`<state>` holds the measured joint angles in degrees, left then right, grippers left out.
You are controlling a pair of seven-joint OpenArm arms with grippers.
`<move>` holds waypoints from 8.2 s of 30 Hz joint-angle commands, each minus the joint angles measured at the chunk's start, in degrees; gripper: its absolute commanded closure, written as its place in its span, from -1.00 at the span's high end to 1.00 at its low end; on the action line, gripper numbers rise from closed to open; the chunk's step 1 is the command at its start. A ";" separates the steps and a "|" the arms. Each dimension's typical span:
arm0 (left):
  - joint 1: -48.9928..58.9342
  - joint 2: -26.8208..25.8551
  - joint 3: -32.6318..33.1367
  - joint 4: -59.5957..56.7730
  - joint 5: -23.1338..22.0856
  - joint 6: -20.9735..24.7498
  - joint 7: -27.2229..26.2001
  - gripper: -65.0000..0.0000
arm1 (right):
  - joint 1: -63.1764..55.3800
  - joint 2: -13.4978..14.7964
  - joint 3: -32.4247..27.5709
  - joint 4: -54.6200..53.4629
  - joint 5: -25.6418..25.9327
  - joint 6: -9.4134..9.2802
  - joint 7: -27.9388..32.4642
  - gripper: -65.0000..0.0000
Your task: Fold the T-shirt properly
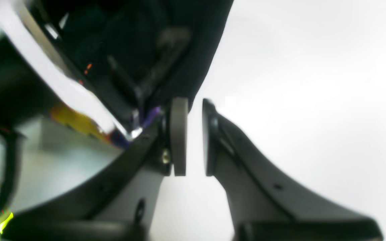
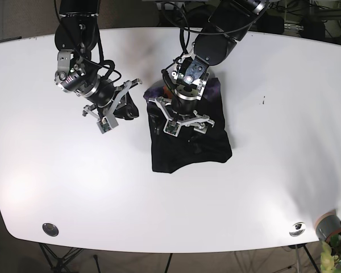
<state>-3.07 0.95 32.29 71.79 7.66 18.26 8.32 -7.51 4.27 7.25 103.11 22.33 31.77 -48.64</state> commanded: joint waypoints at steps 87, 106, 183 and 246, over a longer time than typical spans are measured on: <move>18.15 -19.10 -42.27 20.47 -2.25 -34.48 -17.94 0.59 | -16.45 -0.54 10.56 4.10 -19.47 0.45 36.03 -0.80; 45.31 -11.98 -31.37 34.10 0.21 -34.22 -17.42 0.58 | -40.98 -0.62 13.99 4.19 -7.34 0.36 44.82 -0.80; 45.66 -2.75 -38.58 42.36 -7.62 -20.94 -3.00 0.74 | -12.40 3.95 16.10 11.04 -7.43 8.23 7.81 -0.66; 36.08 -3.19 -40.16 41.93 -7.70 -21.21 5.79 0.74 | 2.72 -2.12 -18.63 -6.01 -30.99 8.23 11.94 -0.10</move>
<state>32.99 -2.09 -7.81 112.71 0.12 -3.01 15.46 -5.56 2.46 -12.27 95.94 -9.23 40.10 -37.93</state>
